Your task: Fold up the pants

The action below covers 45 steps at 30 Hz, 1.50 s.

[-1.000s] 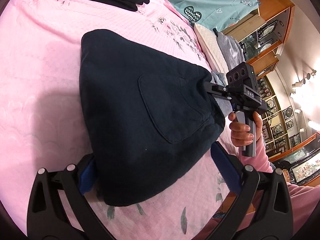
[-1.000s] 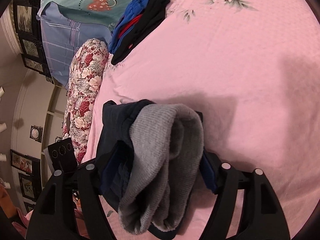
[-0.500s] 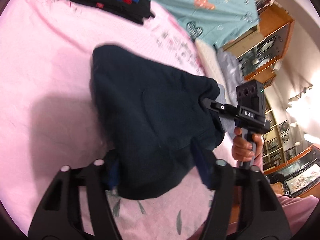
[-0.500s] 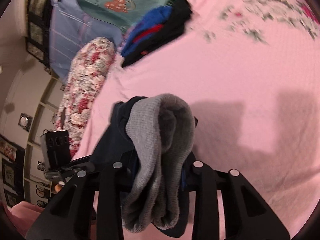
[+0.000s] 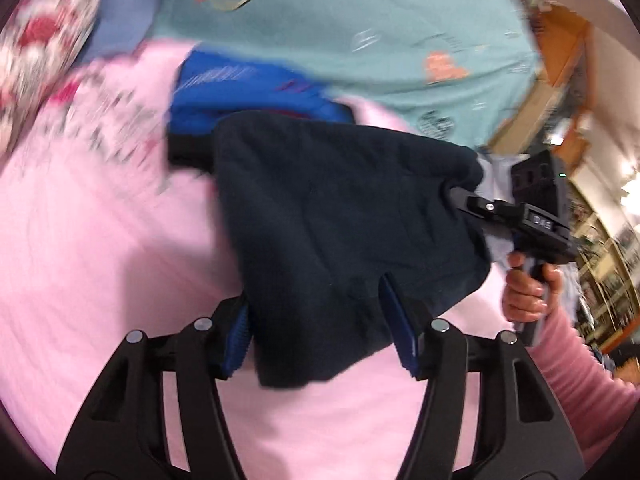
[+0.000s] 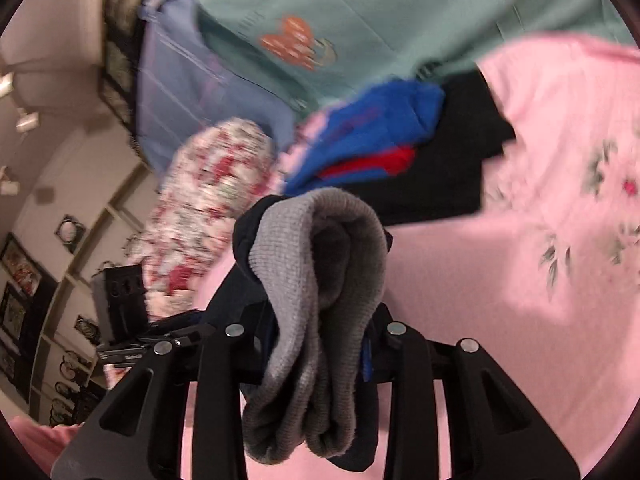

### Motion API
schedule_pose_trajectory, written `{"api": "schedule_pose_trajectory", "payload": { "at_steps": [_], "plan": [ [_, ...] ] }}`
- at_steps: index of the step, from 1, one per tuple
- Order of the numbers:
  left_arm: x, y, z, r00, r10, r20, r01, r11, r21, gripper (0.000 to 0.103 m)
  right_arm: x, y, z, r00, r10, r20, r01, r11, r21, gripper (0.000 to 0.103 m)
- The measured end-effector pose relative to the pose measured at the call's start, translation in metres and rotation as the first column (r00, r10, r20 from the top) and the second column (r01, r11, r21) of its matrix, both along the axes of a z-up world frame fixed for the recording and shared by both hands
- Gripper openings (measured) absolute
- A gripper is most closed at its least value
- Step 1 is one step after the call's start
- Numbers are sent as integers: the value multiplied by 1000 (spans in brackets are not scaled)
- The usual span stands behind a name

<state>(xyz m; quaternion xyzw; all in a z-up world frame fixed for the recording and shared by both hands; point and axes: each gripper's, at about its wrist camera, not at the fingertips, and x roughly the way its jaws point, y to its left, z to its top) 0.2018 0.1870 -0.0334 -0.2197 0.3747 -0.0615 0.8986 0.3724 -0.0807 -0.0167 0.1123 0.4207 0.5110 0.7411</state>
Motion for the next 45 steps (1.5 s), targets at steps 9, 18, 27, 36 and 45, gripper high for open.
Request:
{"api": "schedule_pose_trajectory", "payload": {
  "at_steps": [9, 18, 27, 36, 45],
  "plan": [
    [1, 13, -22, 996, 70, -60, -64, 993, 96, 74, 27, -17, -31, 992, -102, -79, 95, 992, -83, 53],
    [-57, -29, 55, 973, 164, 163, -205, 938, 281, 101, -91, -32, 37, 957, -80, 279, 136, 973, -186, 69],
    [-76, -89, 33, 984, 166, 60, -176, 912, 370, 101, -163, -30, 7, 914, -149, 376, 277, 909, -312, 96],
    [-92, -106, 9, 983, 183, 7, -171, 907, 385, 101, -191, -33, -7, 866, -192, 461, 361, 880, -310, 96],
    [-96, -114, 10, 983, 182, 23, -174, 891, 419, 101, -198, -29, -14, 864, -150, 480, 342, 875, -343, 96]
  ]
}}
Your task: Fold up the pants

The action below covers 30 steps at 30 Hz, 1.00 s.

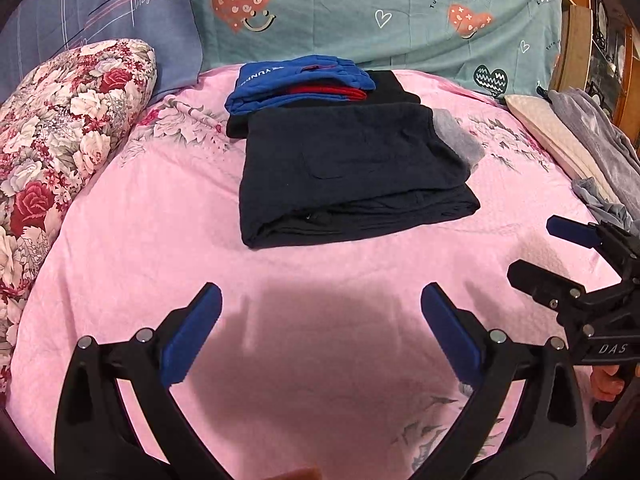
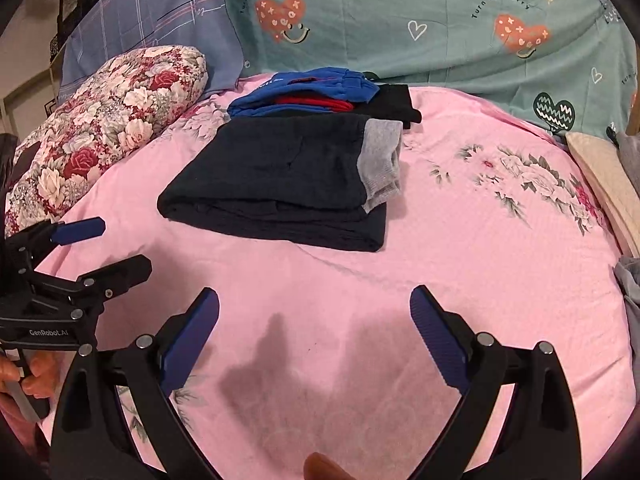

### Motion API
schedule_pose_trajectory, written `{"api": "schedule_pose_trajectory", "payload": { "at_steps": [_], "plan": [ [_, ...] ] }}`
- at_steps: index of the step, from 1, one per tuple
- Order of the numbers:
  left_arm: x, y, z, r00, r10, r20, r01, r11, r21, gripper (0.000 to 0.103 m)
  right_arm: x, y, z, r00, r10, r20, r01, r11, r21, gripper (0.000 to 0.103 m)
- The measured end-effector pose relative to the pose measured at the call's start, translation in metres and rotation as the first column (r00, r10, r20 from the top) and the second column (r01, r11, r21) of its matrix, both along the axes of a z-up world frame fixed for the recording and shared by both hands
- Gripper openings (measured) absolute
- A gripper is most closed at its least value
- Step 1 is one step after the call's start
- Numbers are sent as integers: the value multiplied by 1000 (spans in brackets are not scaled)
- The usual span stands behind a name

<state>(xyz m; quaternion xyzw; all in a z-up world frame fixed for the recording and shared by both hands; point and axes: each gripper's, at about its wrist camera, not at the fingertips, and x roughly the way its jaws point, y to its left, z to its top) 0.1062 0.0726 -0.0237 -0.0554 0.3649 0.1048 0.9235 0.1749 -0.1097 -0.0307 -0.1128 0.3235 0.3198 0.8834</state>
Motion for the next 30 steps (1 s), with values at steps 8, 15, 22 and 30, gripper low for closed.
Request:
{"api": "schedule_pose_trajectory", "payload": {
  "at_steps": [8, 15, 22, 30],
  "plan": [
    [0, -4, 2, 1000, -13, 7, 13, 1000, 22, 101, -2, 1, 0, 1000, 11, 5, -11, 1000, -4, 96],
    [1, -8, 2, 1000, -28, 3, 28, 999, 31, 101, -3, 1, 0, 1000, 11, 4, -11, 1000, -7, 96],
    [1, -8, 2, 999, -33, 5, 33, 999, 23, 101, -2, 1, -1, 1000, 6, 1, -6, 1000, -6, 96],
    [0, -10, 2, 999, -42, 7, 42, 999, 19, 101, 0, -1, -1, 1000, 2, 1, -2, 1000, -6, 96]
  ]
}}
